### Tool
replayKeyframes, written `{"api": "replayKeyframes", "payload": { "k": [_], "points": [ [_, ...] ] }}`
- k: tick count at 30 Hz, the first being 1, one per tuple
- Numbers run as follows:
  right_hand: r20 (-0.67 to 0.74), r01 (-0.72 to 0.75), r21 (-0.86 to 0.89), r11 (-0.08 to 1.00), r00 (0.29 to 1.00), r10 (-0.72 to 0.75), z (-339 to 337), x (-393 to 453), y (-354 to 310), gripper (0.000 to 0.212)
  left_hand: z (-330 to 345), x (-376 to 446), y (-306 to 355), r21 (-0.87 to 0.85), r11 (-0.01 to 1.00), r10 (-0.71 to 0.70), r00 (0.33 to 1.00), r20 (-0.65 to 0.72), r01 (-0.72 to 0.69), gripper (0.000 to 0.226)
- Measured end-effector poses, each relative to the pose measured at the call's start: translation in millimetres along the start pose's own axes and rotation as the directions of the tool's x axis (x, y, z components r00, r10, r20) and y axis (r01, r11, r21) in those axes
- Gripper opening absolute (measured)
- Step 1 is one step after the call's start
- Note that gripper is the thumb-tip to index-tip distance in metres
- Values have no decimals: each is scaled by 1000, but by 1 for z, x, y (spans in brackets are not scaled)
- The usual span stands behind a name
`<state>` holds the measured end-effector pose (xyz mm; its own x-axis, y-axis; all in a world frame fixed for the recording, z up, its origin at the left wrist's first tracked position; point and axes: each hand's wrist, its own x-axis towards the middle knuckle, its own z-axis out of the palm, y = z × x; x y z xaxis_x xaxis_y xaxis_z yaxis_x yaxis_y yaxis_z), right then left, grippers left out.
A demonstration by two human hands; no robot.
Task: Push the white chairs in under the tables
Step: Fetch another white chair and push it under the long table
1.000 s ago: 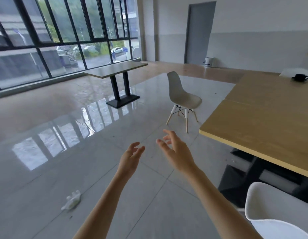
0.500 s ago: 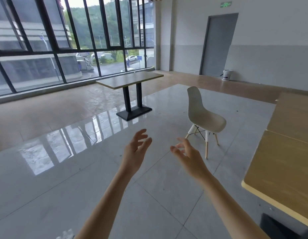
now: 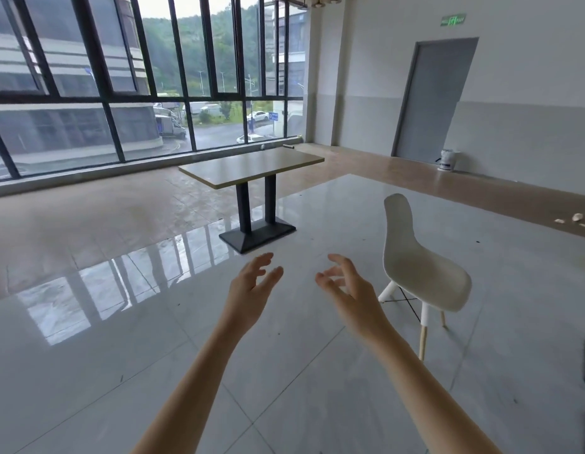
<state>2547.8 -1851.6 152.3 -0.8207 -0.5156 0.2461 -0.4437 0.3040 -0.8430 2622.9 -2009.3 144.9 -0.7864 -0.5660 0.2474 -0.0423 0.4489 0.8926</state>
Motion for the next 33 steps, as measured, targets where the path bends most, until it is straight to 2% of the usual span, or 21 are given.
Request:
{"api": "replayKeyframes", "payload": {
  "k": [6,8,11,13,17,25,30,33],
  "points": [
    [-59,-51,21,998,997,52,44,151,40,63,15,168,-61,-11,1000,-22,999,48,22,42],
    [-103,-73,41,996,992,77,47,198,49,63,18,220,-70,-16,999,-37,996,79,39,42],
    [-173,-97,40,994,980,102,47,276,62,74,29,307,-76,-12,1000,-6,991,133,8,43],
    [-213,-107,44,993,970,114,43,323,72,71,42,360,-75,-43,999,13,987,159,-6,44],
    [-255,-169,17,985,952,168,40,400,105,62,81,437,-83,-79,996,48,968,246,-29,48],
    [-325,-282,4,959,907,268,35,565,204,67,189,609,-118,-100,986,163,913,375,-134,48],
    [-377,-322,-2,947,877,297,14,664,243,68,239,711,-114,-86,972,234,871,431,-219,47],
    [-399,-335,17,942,862,314,1,729,259,68,263,778,-119,-96,981,196,866,459,-170,46]
  ]
}}
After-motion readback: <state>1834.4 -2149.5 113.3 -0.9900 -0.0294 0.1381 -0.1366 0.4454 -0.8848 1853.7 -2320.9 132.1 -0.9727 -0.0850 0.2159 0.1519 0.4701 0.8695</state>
